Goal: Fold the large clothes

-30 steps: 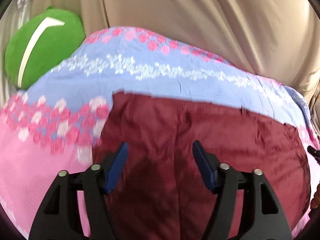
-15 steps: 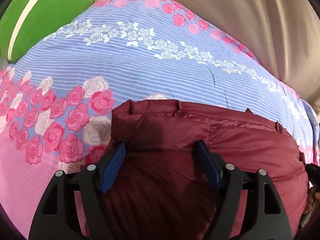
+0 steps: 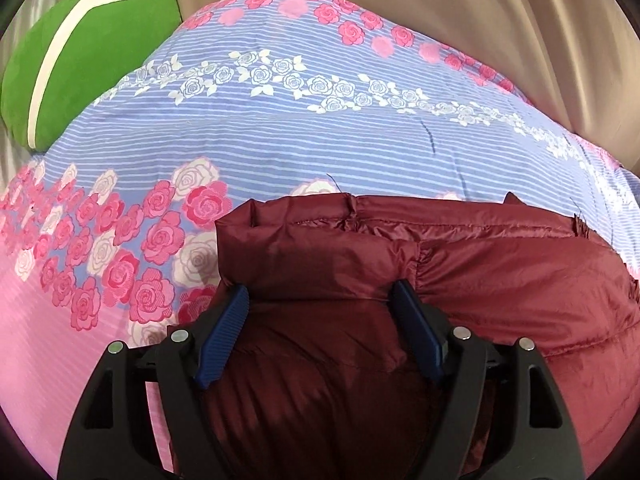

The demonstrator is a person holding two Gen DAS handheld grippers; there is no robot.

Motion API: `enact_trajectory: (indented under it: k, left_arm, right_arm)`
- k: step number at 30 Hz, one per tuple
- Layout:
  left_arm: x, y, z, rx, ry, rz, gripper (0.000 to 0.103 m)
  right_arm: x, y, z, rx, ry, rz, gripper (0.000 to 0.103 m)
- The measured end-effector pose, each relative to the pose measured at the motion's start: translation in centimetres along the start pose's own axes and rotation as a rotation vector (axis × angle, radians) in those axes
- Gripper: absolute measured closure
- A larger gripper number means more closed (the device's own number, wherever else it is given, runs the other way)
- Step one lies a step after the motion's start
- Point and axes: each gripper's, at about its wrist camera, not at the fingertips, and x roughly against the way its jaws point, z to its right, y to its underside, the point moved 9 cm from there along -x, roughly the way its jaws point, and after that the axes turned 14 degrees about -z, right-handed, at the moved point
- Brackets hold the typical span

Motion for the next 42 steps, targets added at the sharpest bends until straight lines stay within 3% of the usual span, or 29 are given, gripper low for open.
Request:
enact_trajectory:
  k: [2, 5, 11, 16, 20, 22, 28, 30, 32, 34, 35, 37, 41, 42]
  left_arm:
    - [0.0, 0.0, 0.0, 0.000, 0.000, 0.001, 0.030]
    - [0.0, 0.1, 0.0, -0.002, -0.002, 0.003, 0.029]
    - [2.6, 1.9, -0.5, 0.004, 0.020, 0.047, 0.030]
    - [7.8, 7.6, -0.4, -0.072, 0.078, 0.065, 0.029]
    - [9.0, 13.0, -1.5, -0.110, 0.049, 0.004, 0.029]
    - [8.7, 15.4, -3.2, -0.053, 0.054, -0.046, 0.029]
    - [10.1, 18.9, -7.2, 0.174, 0.280, -0.092, 0.029]
    - [10.3, 19.4, -7.2, 0.184, 0.303, -0.091, 0.035]
    - [10.3, 19.6, -7.0, 0.160, 0.288, -0.096, 0.066]
    - [10.6, 19.8, -6.7, 0.141, 0.303, -0.100, 0.087]
    - [10.6, 20.1, -6.7, 0.138, 0.308, -0.109, 0.092]
    - [10.7, 20.7, -7.1, 0.126, 0.289, -0.117, 0.096]
    - [10.2, 21.7, -7.5, 0.122, 0.275, -0.126, 0.096]
    - [10.4, 21.7, -7.4, 0.114, 0.254, -0.119, 0.096]
  right_arm:
    - [-1.0, 1.4, 0.5, 0.034, 0.061, -0.013, 0.086]
    - [-0.9, 2.3, 1.6, -0.020, 0.010, -0.022, 0.091]
    - [4.0, 5.2, 2.5, -0.052, -0.027, 0.028, 0.084]
    - [6.0, 10.1, 5.4, -0.088, -0.022, 0.007, 0.083]
    - [6.4, 13.8, 7.4, -0.097, 0.014, -0.028, 0.076]
    - [6.7, 15.0, 8.3, -0.123, -0.001, -0.035, 0.071]
    - [7.8, 16.1, 8.2, -0.138, -0.101, -0.041, 0.063]
    - [7.1, 16.6, 7.4, -0.119, -0.125, -0.065, 0.064]
    - [6.7, 16.9, 7.1, -0.114, -0.104, -0.062, 0.093]
    - [7.4, 17.0, 7.3, -0.120, -0.112, -0.034, 0.099]
    - [7.9, 17.0, 7.4, -0.124, -0.113, -0.021, 0.101]
    - [8.6, 17.3, 8.2, -0.124, -0.081, -0.010, 0.103]
    - [6.5, 19.1, 10.2, -0.137, 0.034, -0.075, 0.103]
    - [6.7, 19.1, 10.3, -0.117, 0.034, -0.053, 0.103]
